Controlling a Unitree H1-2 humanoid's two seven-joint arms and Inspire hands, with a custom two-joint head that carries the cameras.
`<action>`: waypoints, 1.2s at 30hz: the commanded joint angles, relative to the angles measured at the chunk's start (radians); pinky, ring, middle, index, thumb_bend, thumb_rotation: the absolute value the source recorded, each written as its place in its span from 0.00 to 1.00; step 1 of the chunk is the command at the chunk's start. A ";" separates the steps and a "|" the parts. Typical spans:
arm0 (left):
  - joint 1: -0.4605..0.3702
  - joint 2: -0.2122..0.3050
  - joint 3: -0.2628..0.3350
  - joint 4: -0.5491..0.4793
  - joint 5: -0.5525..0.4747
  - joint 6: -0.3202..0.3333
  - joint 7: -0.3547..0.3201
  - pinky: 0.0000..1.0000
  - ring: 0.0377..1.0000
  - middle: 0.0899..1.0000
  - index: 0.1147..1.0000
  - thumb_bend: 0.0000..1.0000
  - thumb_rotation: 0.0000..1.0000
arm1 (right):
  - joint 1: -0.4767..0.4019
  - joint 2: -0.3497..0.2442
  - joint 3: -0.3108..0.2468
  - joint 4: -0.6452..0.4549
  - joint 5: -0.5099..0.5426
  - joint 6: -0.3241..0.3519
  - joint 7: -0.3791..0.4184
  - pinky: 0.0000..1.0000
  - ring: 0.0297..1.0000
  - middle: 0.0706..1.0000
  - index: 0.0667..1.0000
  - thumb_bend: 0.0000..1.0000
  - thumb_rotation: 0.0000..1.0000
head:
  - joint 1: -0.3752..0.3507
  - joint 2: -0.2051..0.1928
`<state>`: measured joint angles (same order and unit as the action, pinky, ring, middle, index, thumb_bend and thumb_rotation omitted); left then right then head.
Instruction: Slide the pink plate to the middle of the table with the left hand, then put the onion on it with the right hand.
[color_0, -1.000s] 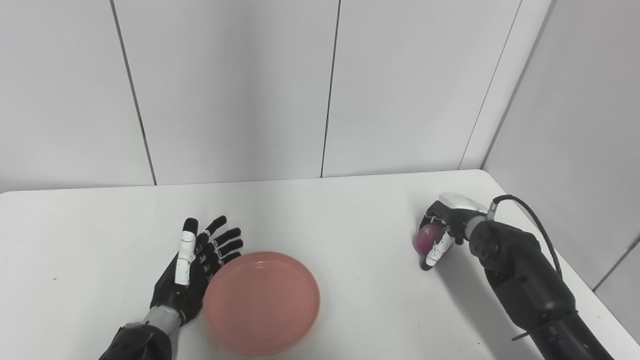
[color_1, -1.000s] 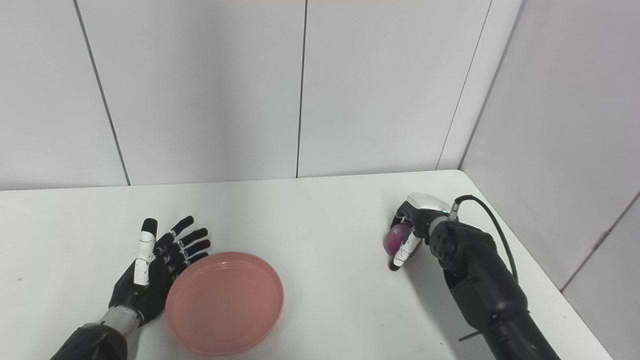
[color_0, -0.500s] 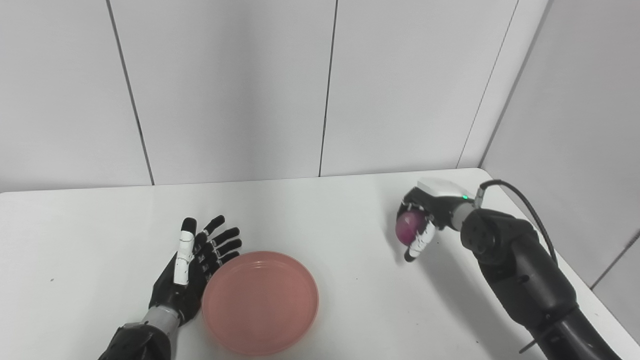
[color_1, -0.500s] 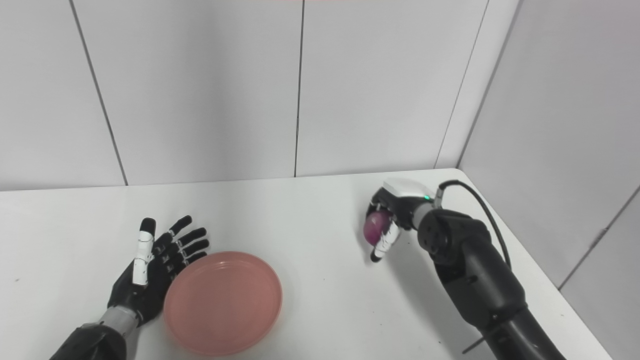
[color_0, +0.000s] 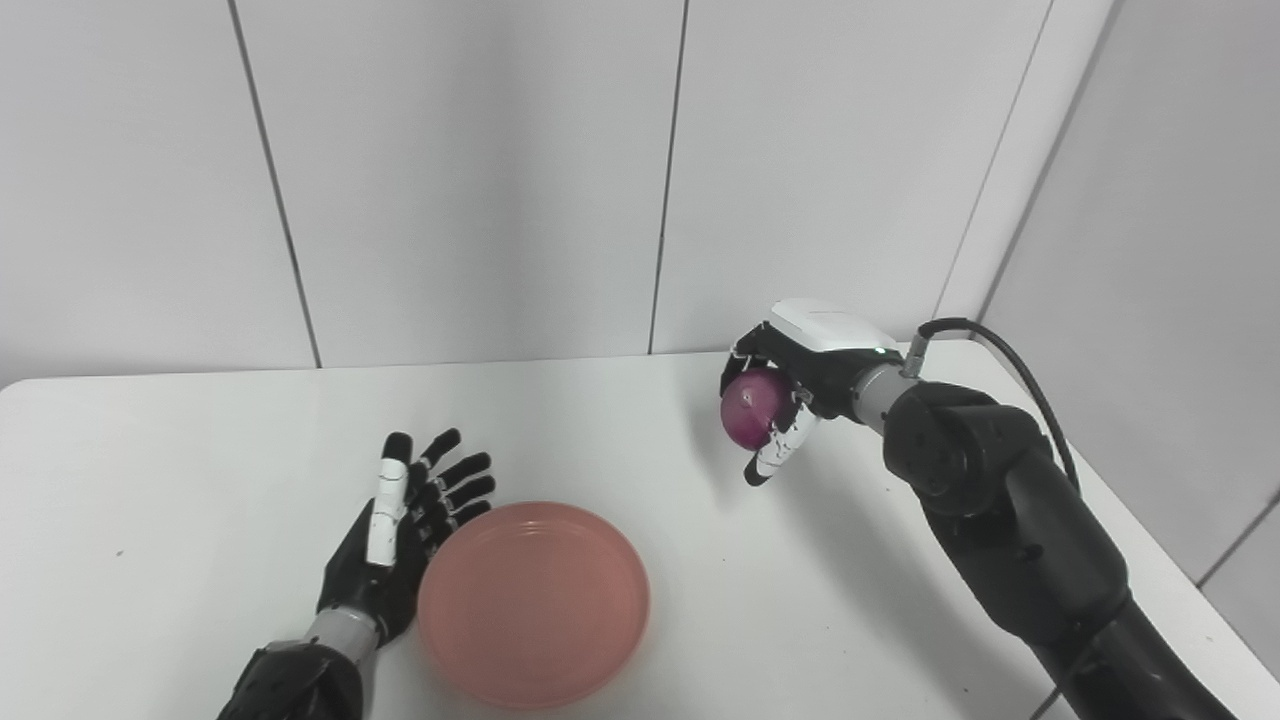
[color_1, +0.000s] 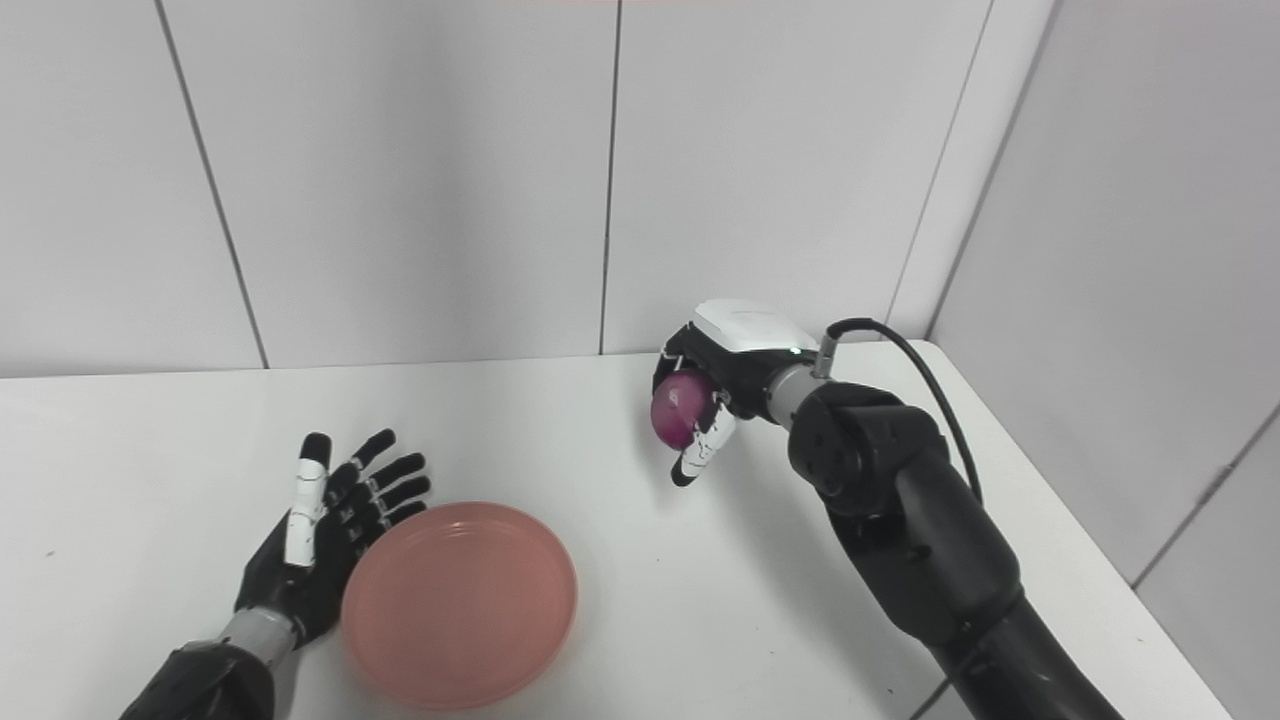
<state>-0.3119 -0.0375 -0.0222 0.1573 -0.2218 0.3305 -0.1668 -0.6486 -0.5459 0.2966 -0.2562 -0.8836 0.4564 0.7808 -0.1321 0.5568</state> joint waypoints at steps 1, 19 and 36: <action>0.027 -0.019 -0.014 0.038 0.017 0.033 0.022 0.84 0.82 0.81 0.89 0.87 0.97 | -0.066 0.004 -0.001 -0.034 0.003 -0.030 -0.007 0.28 0.33 0.38 0.49 0.53 0.00 | 0.001 0.000; 0.030 -0.066 -0.024 0.040 0.047 0.024 0.047 0.85 0.83 0.82 0.89 0.85 0.99 | -0.095 0.174 0.162 -0.002 -0.010 -0.089 0.026 0.31 0.36 0.39 0.48 0.53 0.00 | 0.111 0.002; 0.034 -0.072 -0.029 0.041 0.057 0.016 0.058 0.84 0.82 0.81 0.89 0.86 1.00 | -0.079 0.267 0.258 0.094 -0.046 -0.131 0.010 0.32 0.38 0.39 0.48 0.53 0.00 | 0.124 0.007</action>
<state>-0.3099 -0.1076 -0.0450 0.1634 -0.1858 0.3210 -0.1278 -0.6932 -0.2729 0.5637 -0.1495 -0.9182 0.3598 0.8203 -0.0092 0.5630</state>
